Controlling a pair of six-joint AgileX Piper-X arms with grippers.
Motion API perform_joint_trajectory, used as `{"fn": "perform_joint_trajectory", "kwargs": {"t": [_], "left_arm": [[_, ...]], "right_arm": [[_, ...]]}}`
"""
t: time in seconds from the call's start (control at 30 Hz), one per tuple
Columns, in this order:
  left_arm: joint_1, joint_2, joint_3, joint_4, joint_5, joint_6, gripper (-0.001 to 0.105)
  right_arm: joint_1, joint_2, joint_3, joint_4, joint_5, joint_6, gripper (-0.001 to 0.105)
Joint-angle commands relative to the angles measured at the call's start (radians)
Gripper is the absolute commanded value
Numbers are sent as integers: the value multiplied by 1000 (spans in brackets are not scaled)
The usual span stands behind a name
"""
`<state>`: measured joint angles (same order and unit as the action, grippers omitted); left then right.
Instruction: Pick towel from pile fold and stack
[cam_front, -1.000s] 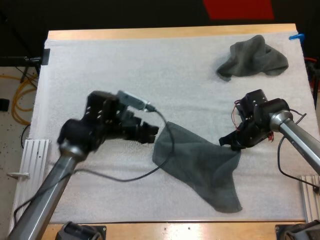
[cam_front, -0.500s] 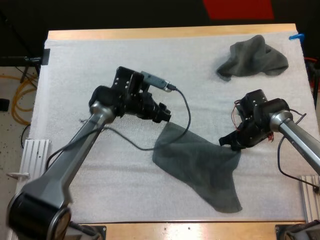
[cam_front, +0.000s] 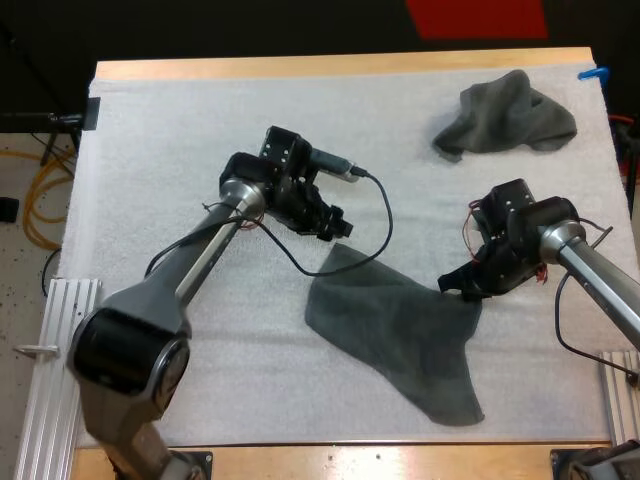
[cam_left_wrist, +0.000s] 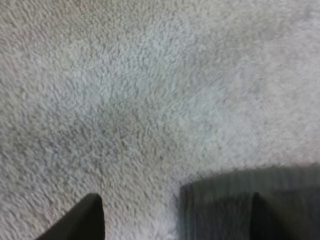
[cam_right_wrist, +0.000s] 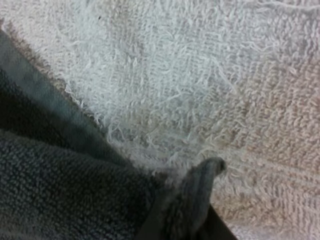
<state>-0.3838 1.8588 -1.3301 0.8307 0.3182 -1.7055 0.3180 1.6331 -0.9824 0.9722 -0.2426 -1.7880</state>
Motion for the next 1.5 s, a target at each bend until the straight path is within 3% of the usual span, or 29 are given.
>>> {"fn": "perform_joint_trajectory", "kwargs": {"t": [0.0, 0.37, 0.8, 1.07, 1.17, 1.47], "left_arm": [[-5, 16, -7, 10, -3, 2, 59], [-5, 74, -7, 42, 115, -20, 59], [-5, 105, -7, 70, 129, -66, 59], [-38, 134, -7, 75, 185, -122, 59], [-70, 141, -9, 86, 143, -124, 59], [-113, 141, -14, 88, 120, -124, 54]], "right_arm": [[-4, -7, 1, 14, 0, -11, 0], [-4, -7, 1, 16, 0, -11, 0], [-4, -7, 1, 16, 0, -11, 0], [-4, -7, 1, 16, -2, -11, 0], [-4, -7, 1, 18, -2, -11, 0], [-4, -7, 1, 18, -2, -11, 0]]}}
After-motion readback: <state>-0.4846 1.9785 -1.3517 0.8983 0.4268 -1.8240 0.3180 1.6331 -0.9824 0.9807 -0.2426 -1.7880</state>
